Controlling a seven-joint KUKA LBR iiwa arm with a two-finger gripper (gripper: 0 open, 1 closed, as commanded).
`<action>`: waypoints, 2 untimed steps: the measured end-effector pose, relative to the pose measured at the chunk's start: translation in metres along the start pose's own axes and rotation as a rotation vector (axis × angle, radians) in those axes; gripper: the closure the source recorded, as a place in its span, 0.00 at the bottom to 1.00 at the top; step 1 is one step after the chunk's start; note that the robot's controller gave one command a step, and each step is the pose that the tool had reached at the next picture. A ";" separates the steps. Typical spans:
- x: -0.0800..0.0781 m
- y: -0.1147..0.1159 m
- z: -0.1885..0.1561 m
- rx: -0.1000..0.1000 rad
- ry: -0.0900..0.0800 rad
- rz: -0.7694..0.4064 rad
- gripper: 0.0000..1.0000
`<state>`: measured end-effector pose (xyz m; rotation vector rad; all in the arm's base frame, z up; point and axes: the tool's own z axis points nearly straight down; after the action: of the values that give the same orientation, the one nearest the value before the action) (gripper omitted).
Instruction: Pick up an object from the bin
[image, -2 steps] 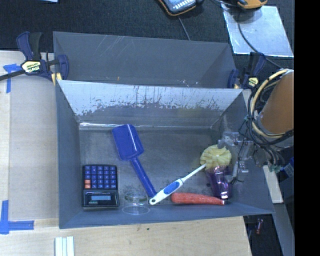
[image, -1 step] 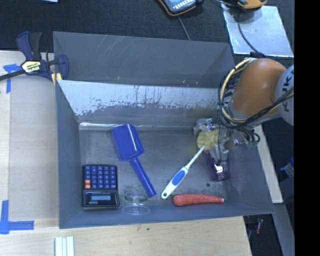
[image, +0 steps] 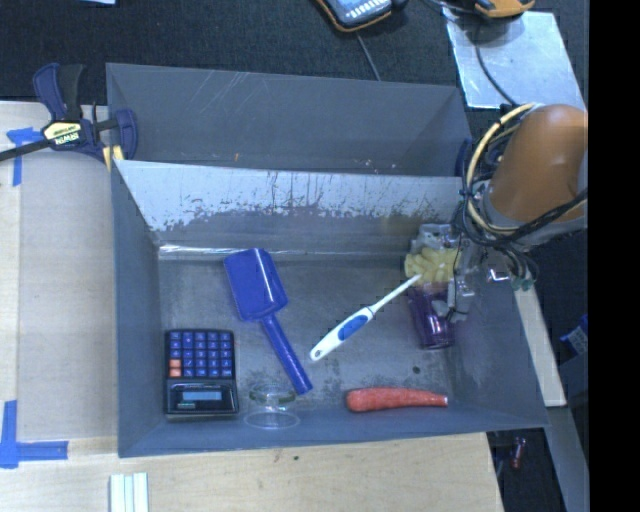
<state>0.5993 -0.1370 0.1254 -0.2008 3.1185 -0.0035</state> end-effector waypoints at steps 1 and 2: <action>-0.021 0.027 0.047 -0.039 0.013 -0.200 0.00; -0.029 0.036 0.054 -0.033 0.000 -0.421 0.00</action>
Offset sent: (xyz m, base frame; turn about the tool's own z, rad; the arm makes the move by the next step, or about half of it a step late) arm 0.0243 0.0228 -0.0554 -0.4246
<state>0.6247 -0.0976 0.0715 -0.8487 3.0097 0.0417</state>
